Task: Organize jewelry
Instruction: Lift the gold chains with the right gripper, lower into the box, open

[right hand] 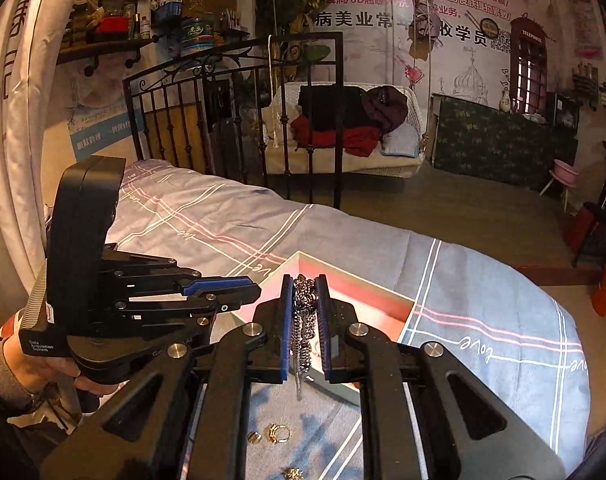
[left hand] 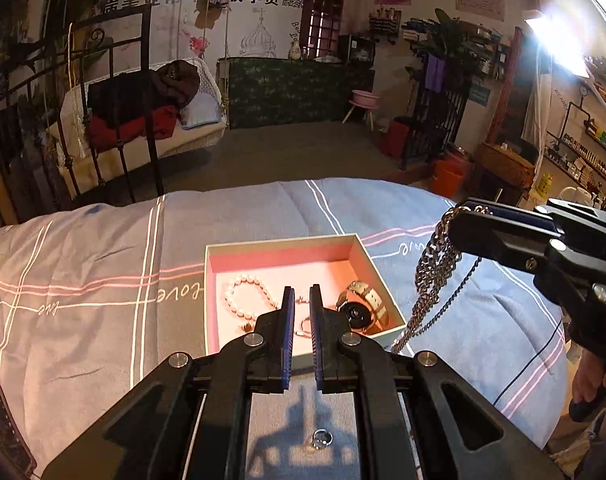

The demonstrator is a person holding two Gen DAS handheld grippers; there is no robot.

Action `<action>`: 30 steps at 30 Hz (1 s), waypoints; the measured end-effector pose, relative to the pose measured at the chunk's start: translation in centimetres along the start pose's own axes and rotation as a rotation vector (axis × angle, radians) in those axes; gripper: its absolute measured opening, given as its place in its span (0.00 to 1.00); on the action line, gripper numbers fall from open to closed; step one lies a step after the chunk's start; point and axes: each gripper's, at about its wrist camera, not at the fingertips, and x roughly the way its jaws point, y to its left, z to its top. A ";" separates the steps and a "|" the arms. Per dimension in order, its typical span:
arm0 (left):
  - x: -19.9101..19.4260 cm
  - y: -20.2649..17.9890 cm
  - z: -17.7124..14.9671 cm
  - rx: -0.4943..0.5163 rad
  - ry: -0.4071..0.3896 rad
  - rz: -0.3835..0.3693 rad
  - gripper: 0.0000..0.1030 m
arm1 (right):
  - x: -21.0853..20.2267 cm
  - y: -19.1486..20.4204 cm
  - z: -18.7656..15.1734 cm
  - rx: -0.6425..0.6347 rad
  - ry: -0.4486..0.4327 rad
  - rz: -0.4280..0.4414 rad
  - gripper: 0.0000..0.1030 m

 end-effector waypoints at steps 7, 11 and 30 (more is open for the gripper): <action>1.7 1.2 3.1 -0.040 -0.002 -0.001 0.07 | 2.9 -1.8 3.3 0.021 -0.006 -0.040 0.12; 3.2 1.8 4.5 -0.053 0.016 0.015 0.07 | 5.7 -3.0 3.8 0.041 0.023 -0.080 0.12; 8.5 2.6 5.0 -0.115 0.122 0.025 0.07 | 11.4 -4.7 0.5 0.109 0.167 -0.110 0.12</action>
